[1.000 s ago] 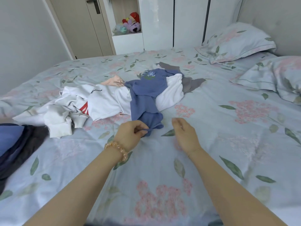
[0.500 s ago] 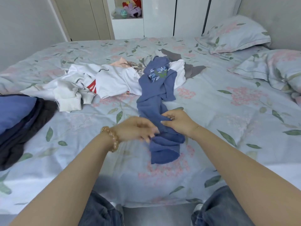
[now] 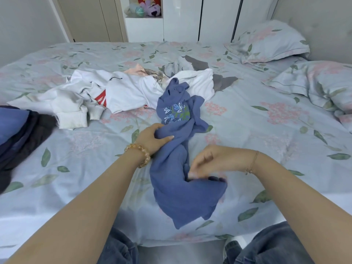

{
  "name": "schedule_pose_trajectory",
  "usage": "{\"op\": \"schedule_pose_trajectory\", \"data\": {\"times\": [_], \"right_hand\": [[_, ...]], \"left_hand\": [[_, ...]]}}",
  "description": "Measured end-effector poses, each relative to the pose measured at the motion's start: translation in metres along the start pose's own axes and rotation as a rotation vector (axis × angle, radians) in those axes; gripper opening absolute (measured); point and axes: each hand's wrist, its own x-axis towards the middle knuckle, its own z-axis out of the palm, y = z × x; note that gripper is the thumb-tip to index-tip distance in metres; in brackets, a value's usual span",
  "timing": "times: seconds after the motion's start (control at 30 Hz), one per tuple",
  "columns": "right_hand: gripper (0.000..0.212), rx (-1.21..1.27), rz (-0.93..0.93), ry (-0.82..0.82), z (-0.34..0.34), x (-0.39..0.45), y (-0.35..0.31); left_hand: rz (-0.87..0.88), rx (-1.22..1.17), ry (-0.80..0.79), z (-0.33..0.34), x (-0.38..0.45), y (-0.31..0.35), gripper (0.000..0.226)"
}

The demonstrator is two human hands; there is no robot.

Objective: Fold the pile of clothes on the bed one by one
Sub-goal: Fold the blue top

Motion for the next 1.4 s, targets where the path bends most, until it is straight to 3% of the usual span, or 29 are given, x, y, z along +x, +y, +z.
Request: {"op": "schedule_pose_trajectory", "data": {"times": [0.1,0.17,0.27,0.3,0.37,0.43,0.5,0.57,0.63,0.73,0.77,0.8,0.87,0.93,1.0,1.07,1.13,1.23,1.3,1.4], "right_hand": [[0.021,0.064,0.010,0.607,-0.021,0.030,0.015],[0.033,-0.012,0.054,0.862,-0.035,0.052,0.030],[0.068,0.069,0.158,0.878,-0.044,0.081,0.051],[0.063,0.071,0.169,0.894,-0.045,0.088,0.054],[0.022,0.034,0.142,0.943,-0.044,0.098,0.056],[0.034,0.066,0.055,0.997,-0.042,0.102,0.054],[0.034,0.308,0.003,1.061,-0.042,0.100,0.048],[0.020,0.715,-0.078,1.068,-0.041,0.094,0.038],[0.013,1.045,-0.164,1.022,-0.040,0.083,0.028],[0.021,1.203,-0.159,0.985,-0.039,0.059,0.024],[0.021,1.100,-0.108,0.953,-0.039,0.052,0.026],[0.022,0.845,-0.016,0.910,-0.038,0.043,0.027],[0.033,0.124,0.177,0.808,-0.036,0.029,0.036],[0.040,-0.293,0.276,0.800,-0.035,0.023,0.046],[0.040,-0.378,0.367,0.806,-0.038,0.018,0.054],[0.037,-0.489,0.514,0.685,-0.043,0.009,0.055],[0.033,-0.569,0.628,0.551,-0.048,0.000,0.050],[0.013,-0.680,0.667,0.540,-0.051,-0.006,0.042],[0.015,-0.670,0.549,0.653,-0.052,-0.001,0.040],[0.024,-0.414,0.202,0.832,-0.056,0.021,0.032]], "left_hand": [[0.012,-0.071,0.027,-0.007,0.005,0.007,0.040],[0.022,-0.067,0.092,-0.017,0.005,0.013,0.040],[0.039,-0.011,0.152,-0.037,-0.002,0.008,0.040],[0.021,-0.014,0.163,-0.044,-0.006,0.004,0.040],[-0.052,-0.035,0.174,-0.059,-0.012,-0.006,0.043],[-0.121,0.027,0.150,-0.075,-0.019,-0.010,0.038],[-0.197,0.252,0.044,-0.087,-0.027,-0.012,0.030],[-0.258,0.414,-0.165,-0.092,-0.036,-0.015,0.028],[-0.287,0.375,-0.367,-0.089,-0.042,-0.014,0.025],[-0.198,0.134,-0.481,-0.079,-0.044,-0.001,0.046],[-0.155,0.068,-0.490,-0.075,-0.045,0.006,0.046],[-0.110,0.042,-0.465,-0.070,-0.045,0.012,0.042],[0.014,0.050,-0.287,-0.056,-0.039,0.021,0.033],[0.146,0.094,-0.078,-0.040,-0.025,0.024,0.026],[0.201,0.244,-0.005,-0.026,-0.009,0.022,0.047],[0.121,0.276,-0.068,-0.015,0.001,0.021,0.062],[0.051,0.251,-0.170,-0.006,0.004,0.020,0.058],[0.119,0.316,-0.221,-0.001,0.002,0.026,0.032],[0.152,0.299,-0.330,-0.004,-0.006,0.035,0.019],[0.116,0.298,-0.453,-0.008,-0.018,0.044,0.017]]}}
